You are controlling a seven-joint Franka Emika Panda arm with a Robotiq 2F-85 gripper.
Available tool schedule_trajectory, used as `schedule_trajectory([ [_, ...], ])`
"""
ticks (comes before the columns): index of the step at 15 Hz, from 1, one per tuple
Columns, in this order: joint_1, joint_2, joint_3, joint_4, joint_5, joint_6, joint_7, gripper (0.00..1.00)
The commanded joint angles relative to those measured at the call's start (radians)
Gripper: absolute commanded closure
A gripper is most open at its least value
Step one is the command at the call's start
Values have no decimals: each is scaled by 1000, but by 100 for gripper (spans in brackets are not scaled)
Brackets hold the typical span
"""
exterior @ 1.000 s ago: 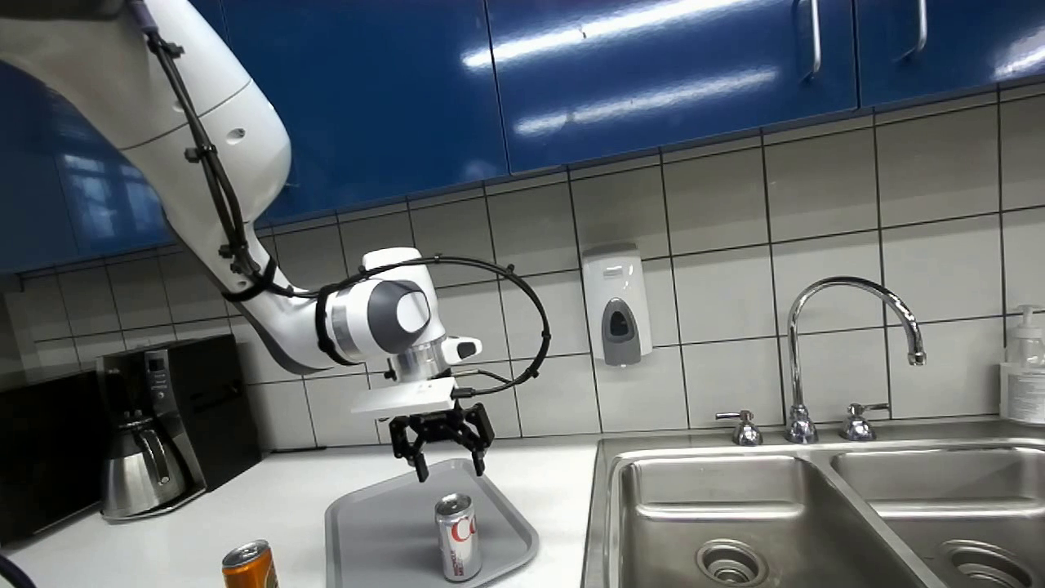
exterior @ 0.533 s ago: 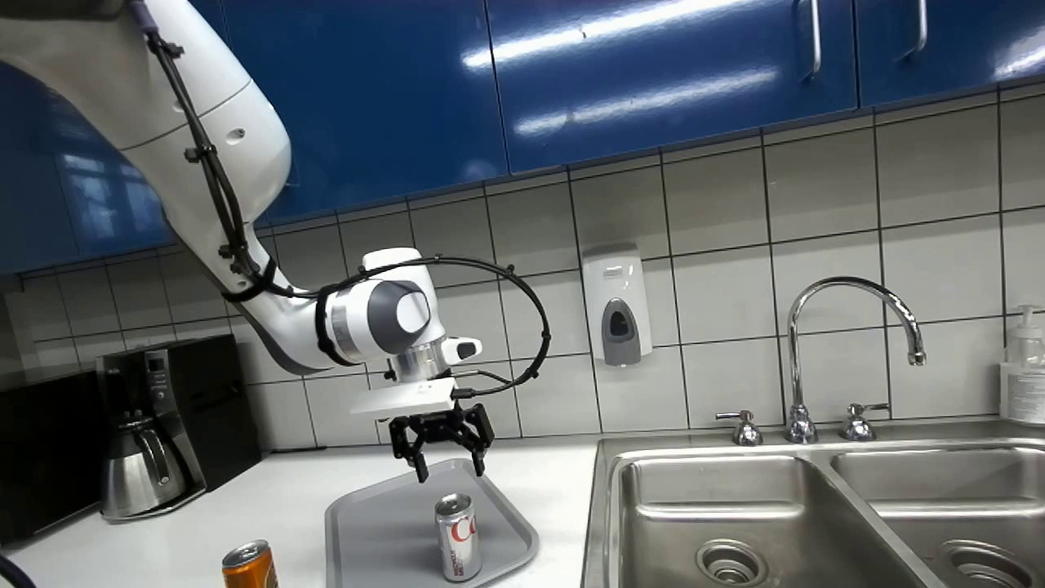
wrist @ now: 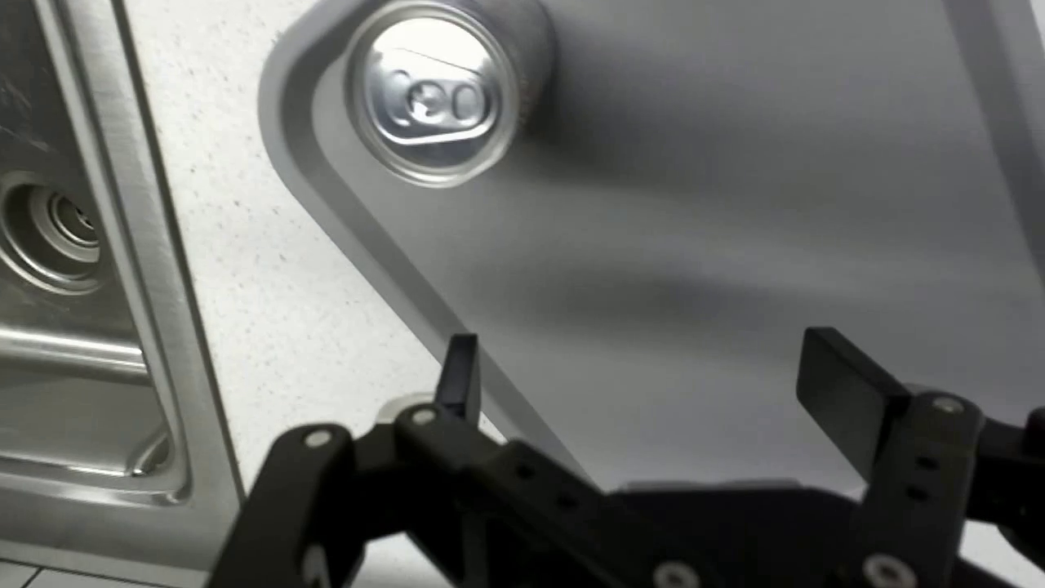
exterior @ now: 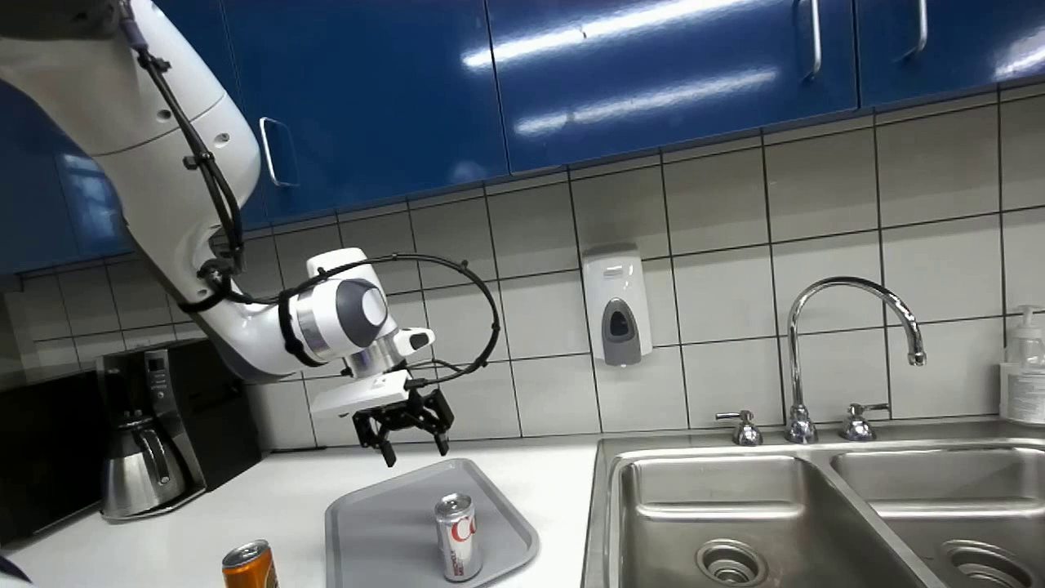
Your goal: Put the cans onto the tray
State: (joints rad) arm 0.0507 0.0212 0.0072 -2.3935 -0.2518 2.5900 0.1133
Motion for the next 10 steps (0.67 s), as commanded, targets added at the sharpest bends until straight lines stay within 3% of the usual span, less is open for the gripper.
schedule_trajectory([
  [1, 35, 37, 37, 65, -94, -16, 160, 0],
  [5, 71, 76, 50, 116, -111, -23, 233, 0],
  [10, 100, 123, 66, 168, -54, -18, 182, 0],
])
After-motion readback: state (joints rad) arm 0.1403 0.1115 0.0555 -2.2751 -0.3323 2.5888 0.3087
